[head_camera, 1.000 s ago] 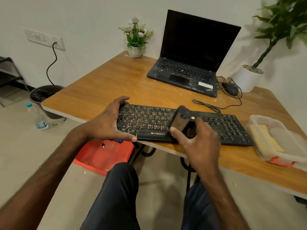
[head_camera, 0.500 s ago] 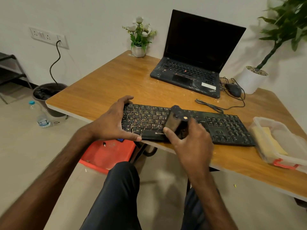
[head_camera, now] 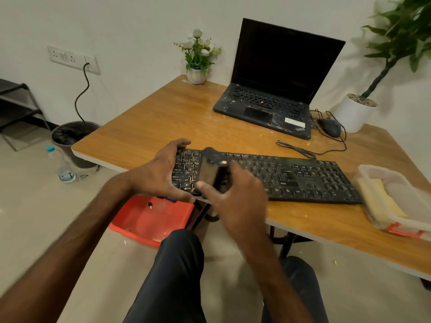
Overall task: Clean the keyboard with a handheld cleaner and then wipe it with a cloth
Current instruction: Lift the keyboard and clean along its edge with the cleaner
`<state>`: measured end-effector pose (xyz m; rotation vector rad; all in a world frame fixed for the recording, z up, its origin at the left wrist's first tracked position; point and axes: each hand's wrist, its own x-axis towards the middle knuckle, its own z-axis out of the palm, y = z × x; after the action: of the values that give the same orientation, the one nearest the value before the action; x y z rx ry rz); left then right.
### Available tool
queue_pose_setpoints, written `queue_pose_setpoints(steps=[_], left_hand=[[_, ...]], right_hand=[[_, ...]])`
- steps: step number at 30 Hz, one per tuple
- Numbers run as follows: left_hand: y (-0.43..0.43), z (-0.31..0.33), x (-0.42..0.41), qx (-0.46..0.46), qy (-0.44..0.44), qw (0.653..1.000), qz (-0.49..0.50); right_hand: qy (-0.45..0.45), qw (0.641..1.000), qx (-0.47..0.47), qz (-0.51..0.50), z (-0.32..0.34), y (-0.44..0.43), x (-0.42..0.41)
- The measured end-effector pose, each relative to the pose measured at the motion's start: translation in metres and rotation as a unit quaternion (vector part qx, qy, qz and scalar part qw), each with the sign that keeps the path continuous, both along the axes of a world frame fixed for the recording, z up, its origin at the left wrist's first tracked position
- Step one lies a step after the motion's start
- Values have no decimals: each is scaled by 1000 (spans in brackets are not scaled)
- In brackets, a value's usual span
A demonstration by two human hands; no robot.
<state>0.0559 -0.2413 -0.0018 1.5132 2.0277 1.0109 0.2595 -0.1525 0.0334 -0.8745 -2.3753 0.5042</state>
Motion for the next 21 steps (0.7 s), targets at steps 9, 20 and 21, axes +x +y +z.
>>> queue_pose_setpoints(steps=[9,20,21], left_hand=[[-1,-3,4,25,33,999,18],[-10,12,-6,-33,-87,994,-58],[-10,12,-6,-30,-85,994,-56]], right_hand=[[-3,1000,10,-14,3,18,7],[-2,999,53,12,3,14,3],[5,998,42,37,1,6,1]])
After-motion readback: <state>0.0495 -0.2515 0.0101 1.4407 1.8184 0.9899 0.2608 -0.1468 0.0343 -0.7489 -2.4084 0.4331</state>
